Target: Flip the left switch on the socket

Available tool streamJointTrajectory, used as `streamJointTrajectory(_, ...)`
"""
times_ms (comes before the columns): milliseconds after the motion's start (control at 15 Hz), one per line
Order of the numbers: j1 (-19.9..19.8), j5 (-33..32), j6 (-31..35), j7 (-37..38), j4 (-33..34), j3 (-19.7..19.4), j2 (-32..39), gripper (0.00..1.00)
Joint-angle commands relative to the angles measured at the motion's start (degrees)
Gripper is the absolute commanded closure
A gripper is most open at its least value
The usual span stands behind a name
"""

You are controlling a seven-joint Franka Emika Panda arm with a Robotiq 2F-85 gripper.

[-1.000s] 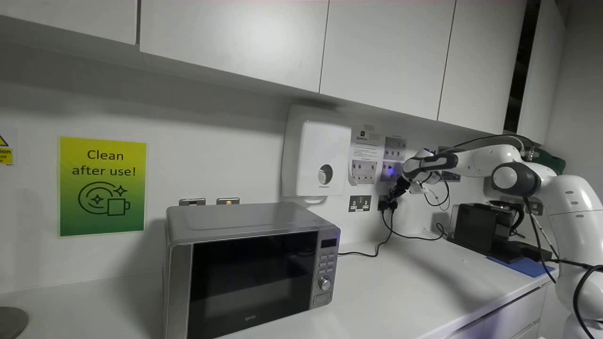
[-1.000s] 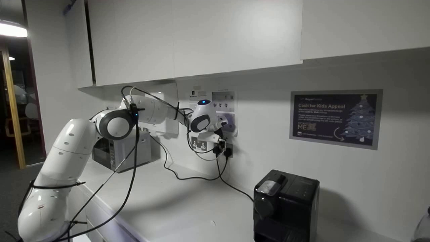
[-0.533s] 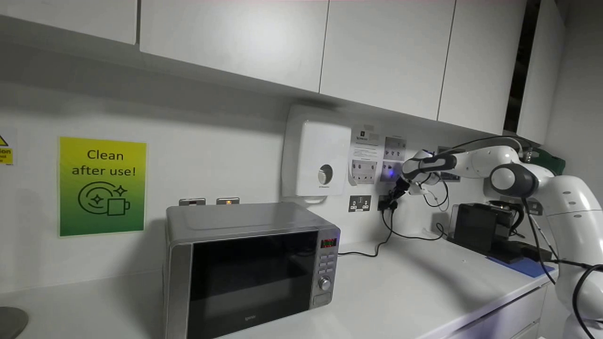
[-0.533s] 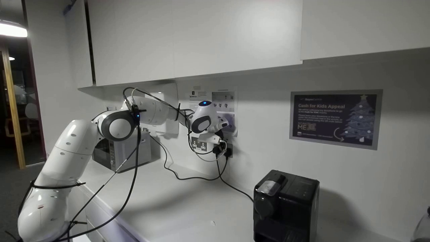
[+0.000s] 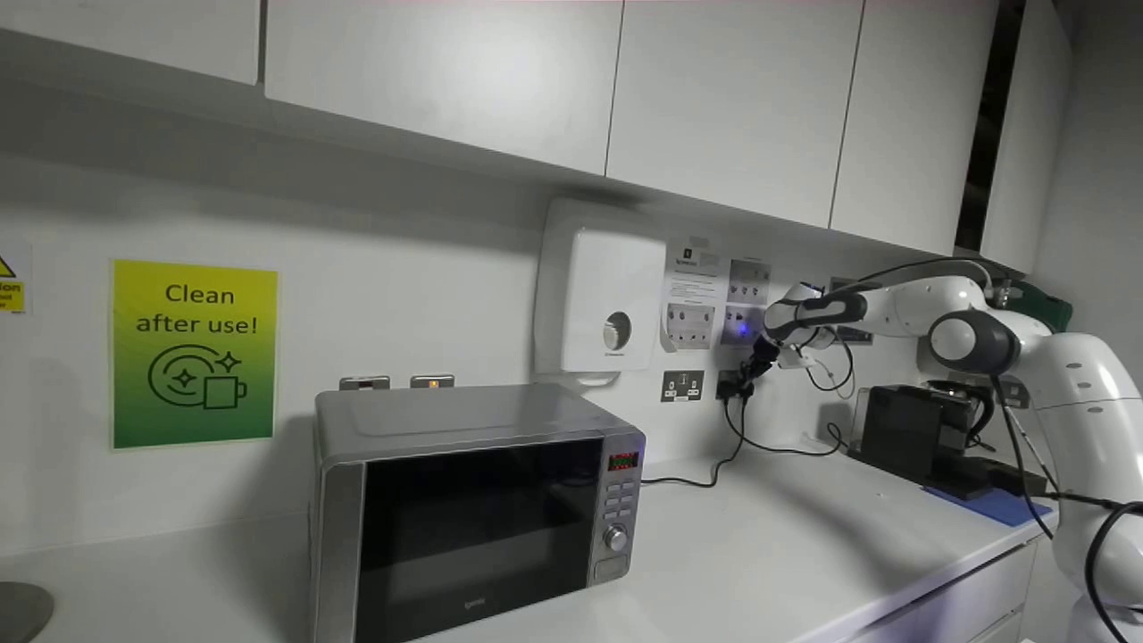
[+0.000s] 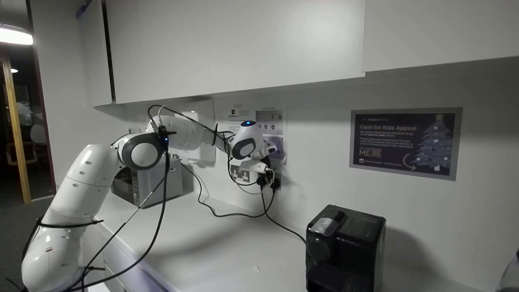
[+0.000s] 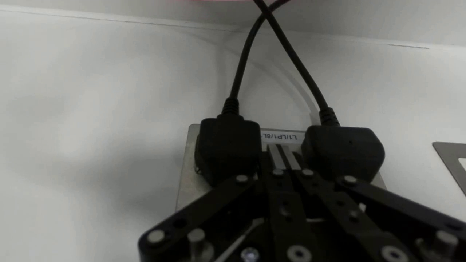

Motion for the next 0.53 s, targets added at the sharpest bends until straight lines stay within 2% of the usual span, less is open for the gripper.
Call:
streamJointTrajectory(0,-0.06,-2.57,-3.54,1.55,-5.07,-1.36,-5.58,1.00)
streamJointTrajectory(467,-0.05,-3.20,-5.32,-0.43,-17.10,-3.06,-14.07,1.00)
